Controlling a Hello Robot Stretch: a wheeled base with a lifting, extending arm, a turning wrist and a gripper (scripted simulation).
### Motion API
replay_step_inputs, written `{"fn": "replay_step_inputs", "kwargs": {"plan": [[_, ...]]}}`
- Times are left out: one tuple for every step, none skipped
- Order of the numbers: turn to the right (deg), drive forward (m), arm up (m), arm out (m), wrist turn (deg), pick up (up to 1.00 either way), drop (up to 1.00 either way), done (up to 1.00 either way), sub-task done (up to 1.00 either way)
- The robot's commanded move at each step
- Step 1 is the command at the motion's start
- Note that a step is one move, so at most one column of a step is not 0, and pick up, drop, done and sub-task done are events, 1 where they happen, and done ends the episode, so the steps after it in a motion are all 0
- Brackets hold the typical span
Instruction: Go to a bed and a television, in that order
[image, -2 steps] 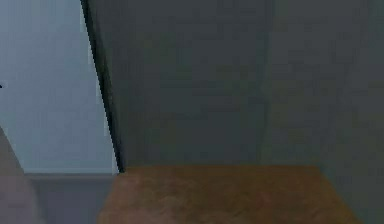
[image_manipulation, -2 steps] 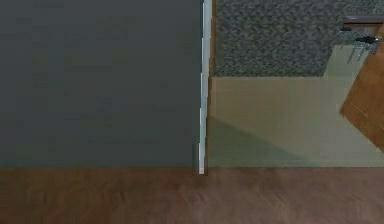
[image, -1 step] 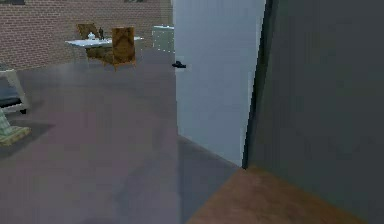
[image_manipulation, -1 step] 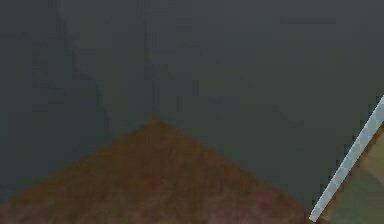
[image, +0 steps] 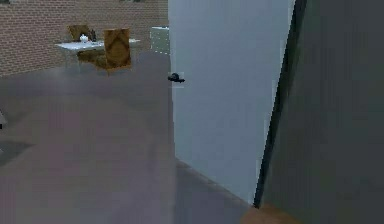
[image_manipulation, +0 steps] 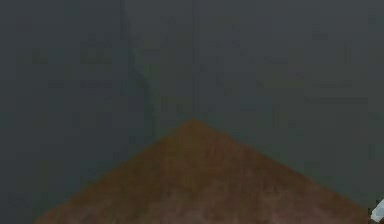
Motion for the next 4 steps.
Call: {"fn": "replay_step_inputs", "kwargs": {"plan": [[-33.0,0.00,0.00,0.00,0.0,0.00,0.00,0.00,0.00],[0.0,1.00,0.00,0.00,0.0,0.00,0.00,0.00,0.00],[-3.0,0.00,0.00,0.00,0.0,0.00,0.00,0.00,0.00],[0.0,1.00,0.00,0.00,0.0,0.00,0.00,0.00,0.00]]}}
